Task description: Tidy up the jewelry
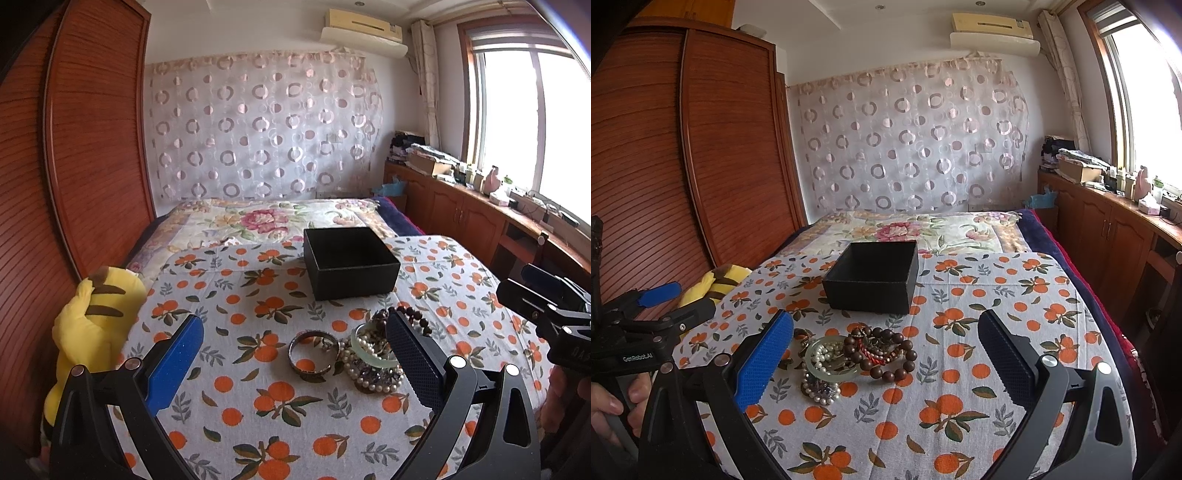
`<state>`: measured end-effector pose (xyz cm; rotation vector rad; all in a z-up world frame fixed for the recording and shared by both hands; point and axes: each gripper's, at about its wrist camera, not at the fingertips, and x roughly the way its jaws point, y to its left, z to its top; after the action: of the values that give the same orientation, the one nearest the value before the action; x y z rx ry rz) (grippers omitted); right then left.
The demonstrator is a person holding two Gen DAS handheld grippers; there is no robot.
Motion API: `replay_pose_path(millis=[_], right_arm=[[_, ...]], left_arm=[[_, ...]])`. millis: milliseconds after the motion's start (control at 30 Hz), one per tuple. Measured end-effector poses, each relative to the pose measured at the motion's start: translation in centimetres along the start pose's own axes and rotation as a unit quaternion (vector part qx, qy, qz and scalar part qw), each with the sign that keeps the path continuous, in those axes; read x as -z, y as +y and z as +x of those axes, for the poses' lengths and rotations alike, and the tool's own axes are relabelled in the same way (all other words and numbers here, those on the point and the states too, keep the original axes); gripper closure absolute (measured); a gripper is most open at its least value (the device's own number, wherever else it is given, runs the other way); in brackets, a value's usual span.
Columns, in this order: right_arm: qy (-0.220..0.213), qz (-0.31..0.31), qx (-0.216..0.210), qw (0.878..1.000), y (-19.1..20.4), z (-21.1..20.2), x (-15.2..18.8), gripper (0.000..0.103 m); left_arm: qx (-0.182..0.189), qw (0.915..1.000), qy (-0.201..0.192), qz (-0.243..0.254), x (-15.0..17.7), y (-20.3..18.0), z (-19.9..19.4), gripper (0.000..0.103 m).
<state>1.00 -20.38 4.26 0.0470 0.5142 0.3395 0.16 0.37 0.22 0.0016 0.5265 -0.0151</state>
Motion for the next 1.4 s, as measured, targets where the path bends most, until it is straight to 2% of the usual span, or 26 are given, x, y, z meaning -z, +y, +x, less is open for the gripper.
replay_pose_path(millis=[467, 700, 833, 933, 1167, 1200, 1267, 1333, 1400], right_arm=[[0.034, -0.005, -0.019, 0.999, -1.8, 3.4, 3.1, 0.003], [0.064, -0.015, -0.028, 0.997, -2.3, 5.6, 5.0, 0.020], [0.080, -0.020, -0.032, 0.996, -2.3, 6.5, 5.8, 0.021], [0.092, -0.022, -0.033, 0.995, -2.3, 7.0, 6.3, 0.021], [0.107, -0.030, -0.040, 0.993, -2.0, 7.7, 6.8, 0.022], [0.108, -0.031, -0.041, 0.993, -1.9, 7.7, 6.9, 0.024], [0.116, -0.034, -0.047, 0.992, -1.9, 8.0, 6.9, 0.030], [0.123, -0.037, -0.055, 0.990, -1.8, 8.2, 6.8, 0.037], [0.128, -0.044, -0.062, 0.989, -1.5, 8.4, 6.4, 0.043]], left_arm=[[0.029, 0.9969, 0.073, 0.001, 2.9, 1.4, 4.7, 0.008], [0.055, 0.9933, 0.101, 0.013, 3.6, 1.0, 7.0, 0.008], [0.070, 0.9898, 0.123, 0.021, 3.6, 0.9, 8.6, 0.008], [0.089, 0.9866, 0.136, 0.009, 3.4, 1.3, 9.6, 0.022], [0.095, 0.9821, 0.163, 0.004, 3.1, 2.0, 12.4, 0.060], [0.094, 0.9816, 0.166, 0.002, 3.0, 2.1, 12.8, 0.067], [0.095, 0.9804, 0.173, 0.004, 3.1, 2.1, 13.5, 0.073], [0.090, 0.9799, 0.178, 0.008, 3.1, 2.1, 14.2, 0.076], [0.090, 0.9791, 0.182, 0.010, 3.1, 2.1, 14.6, 0.087]])
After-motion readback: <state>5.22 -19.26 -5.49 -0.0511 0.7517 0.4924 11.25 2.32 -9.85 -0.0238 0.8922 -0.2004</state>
